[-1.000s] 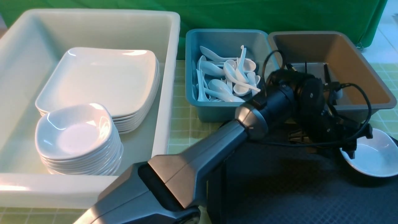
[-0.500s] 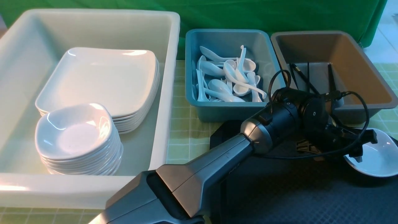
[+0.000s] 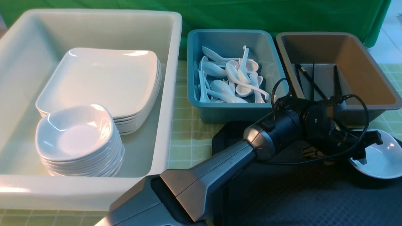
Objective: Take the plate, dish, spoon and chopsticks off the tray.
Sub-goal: Use the left arm to grab a small plate from the dinner plate, then use the left arm to put the small plate into the large storage box on the left
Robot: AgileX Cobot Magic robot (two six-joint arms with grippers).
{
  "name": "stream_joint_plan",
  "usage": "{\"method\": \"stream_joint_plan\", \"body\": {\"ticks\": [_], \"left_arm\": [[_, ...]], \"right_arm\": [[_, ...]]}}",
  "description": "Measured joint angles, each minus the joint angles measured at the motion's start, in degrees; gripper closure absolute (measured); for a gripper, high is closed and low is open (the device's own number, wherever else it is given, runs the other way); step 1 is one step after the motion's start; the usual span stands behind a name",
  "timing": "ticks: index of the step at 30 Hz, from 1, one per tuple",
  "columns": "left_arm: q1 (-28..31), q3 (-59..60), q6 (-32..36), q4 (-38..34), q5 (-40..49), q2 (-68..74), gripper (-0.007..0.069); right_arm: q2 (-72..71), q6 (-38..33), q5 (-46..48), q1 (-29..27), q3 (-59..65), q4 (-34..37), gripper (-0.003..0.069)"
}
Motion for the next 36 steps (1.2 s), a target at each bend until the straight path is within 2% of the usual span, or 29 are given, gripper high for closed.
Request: {"method": "stream_joint_plan", "body": {"ticks": [2, 3, 5, 8, 15, 21, 27, 32, 36], "left_arm": [[-0.07, 0.0, 0.0, 0.0, -0.03, 0.19, 0.0461], [-0.07, 0.0, 0.0, -0.02, 0.04, 0.19, 0.0517], [-0.07, 0.0, 0.0, -0.78, 0.48, 0.19, 0.058], [-0.02, 0.0, 0.44, -1.96, 1.79, -0.5, 0.0619], [1.17, 0.18, 4.87, -0.91, 10.1, -6.96, 0.0622], [5.14, 0.18, 11.36, -0.66, 11.1, -18.07, 0.0622], [15.93, 0.18, 17.56, 0.73, 20.02, -33.24, 0.0622], [25.84, 1.03, 18.66, 0.62, 21.23, -43.48, 0.0622], [28.87, 7.22, 20.25, -1.59, 21.35, -48.46, 0.0622]], "right_arm": [[0.0, 0.0, 0.0, 0.0, 0.0, 0.0, 0.0449], [0.0, 0.0, 0.0, 0.0, 0.0, 0.0, 0.0449], [0.0, 0.0, 0.0, 0.0, 0.0, 0.0, 0.0448], [0.0, 0.0, 0.0, 0.0, 0.0, 0.0, 0.0448], [0.0, 0.0, -0.02, 0.0, 0.0, 0.0, 0.0445], [0.0, 0.0, -0.02, 0.0, 0.0, 0.0, 0.0438], [0.0, 0.0, -0.18, 0.0, 0.0, 0.0, 0.0431], [0.0, 0.0, -5.26, 0.0, 0.27, 0.0, 0.0431], [0.0, 0.0, -8.01, 0.0, 0.56, 0.0, 0.0431]]}}
